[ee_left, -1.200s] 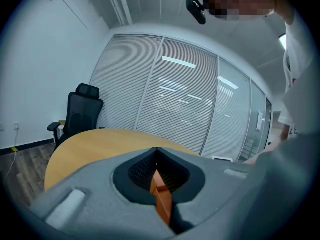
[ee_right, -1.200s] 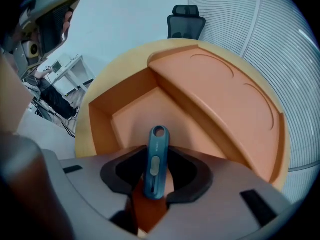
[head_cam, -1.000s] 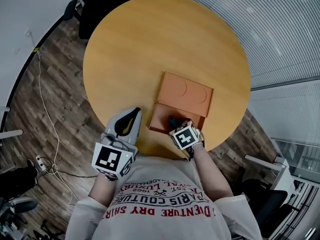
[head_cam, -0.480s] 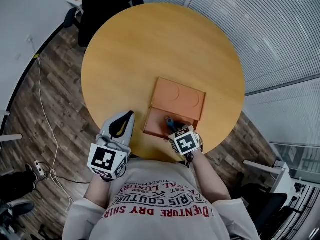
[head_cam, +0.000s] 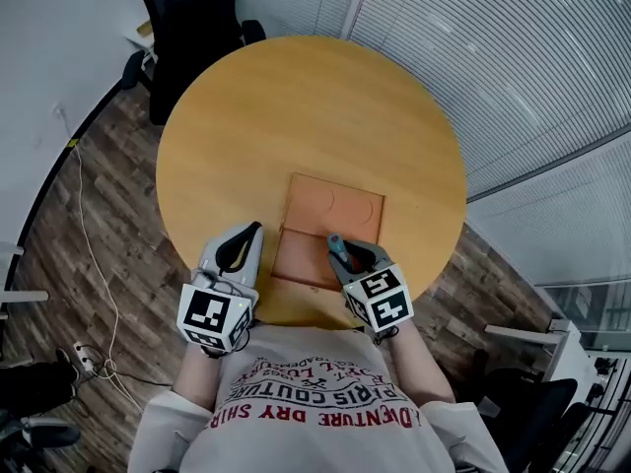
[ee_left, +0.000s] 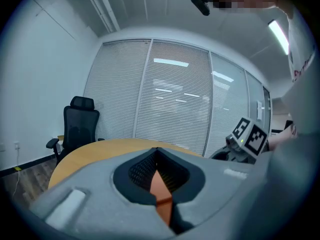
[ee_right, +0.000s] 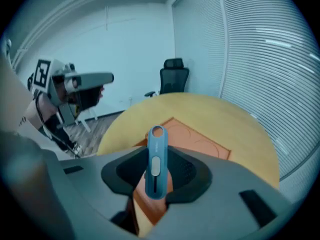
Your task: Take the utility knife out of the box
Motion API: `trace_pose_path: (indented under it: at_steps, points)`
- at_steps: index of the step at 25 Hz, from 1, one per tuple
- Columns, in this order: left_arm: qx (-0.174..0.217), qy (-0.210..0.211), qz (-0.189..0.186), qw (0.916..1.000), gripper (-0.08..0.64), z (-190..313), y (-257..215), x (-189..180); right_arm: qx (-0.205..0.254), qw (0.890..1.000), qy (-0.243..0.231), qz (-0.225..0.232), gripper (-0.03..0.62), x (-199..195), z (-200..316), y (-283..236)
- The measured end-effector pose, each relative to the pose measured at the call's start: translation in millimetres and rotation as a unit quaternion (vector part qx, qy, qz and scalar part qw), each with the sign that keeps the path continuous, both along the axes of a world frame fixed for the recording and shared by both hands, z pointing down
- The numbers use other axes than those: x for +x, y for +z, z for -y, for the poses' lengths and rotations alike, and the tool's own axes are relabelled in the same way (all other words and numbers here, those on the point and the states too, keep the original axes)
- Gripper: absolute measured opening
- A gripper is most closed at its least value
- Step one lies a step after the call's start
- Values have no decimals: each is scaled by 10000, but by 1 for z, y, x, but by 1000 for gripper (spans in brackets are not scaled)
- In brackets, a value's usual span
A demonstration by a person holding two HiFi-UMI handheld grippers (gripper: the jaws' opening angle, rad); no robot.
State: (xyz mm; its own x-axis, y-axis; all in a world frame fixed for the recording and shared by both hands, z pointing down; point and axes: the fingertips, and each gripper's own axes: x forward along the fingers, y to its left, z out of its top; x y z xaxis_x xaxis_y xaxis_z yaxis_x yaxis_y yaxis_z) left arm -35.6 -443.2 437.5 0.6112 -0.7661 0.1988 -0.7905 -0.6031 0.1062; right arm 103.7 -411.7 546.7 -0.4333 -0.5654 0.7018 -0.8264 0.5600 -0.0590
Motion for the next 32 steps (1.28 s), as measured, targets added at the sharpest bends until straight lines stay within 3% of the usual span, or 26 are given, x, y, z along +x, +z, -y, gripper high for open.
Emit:
trace_pose_path:
  at_steps: [3, 6, 12, 16, 19, 23, 32]
  points:
    - [101, 12, -34, 9999, -6, 1, -10, 2, 634, 9960, 307, 547, 133, 2, 7, -44]
    - [253, 76, -13, 9997, -6, 2, -22, 8, 1367, 9869, 458, 718, 133, 8, 13, -83]
    - [528, 197, -8, 9984, -6, 2, -39, 12, 2645, 9547, 857, 1058, 133, 19, 13, -145]
    - [670, 268, -17, 9974, -6, 4, -47, 12, 3252, 9330, 997, 1171, 132, 22, 8, -166]
    - [755, 377, 7, 9964, -6, 3, -49, 16, 3325, 9261, 1378, 1131, 133, 34, 8, -166]
    - [786, 462, 75, 9958, -6, -1, -49, 19, 3181, 9254, 1705, 1157, 133, 45, 5, -159]
    - [622, 470, -112, 9969, -6, -2, -46, 19, 3273, 9270, 1572, 936, 132, 42, -4, -164]
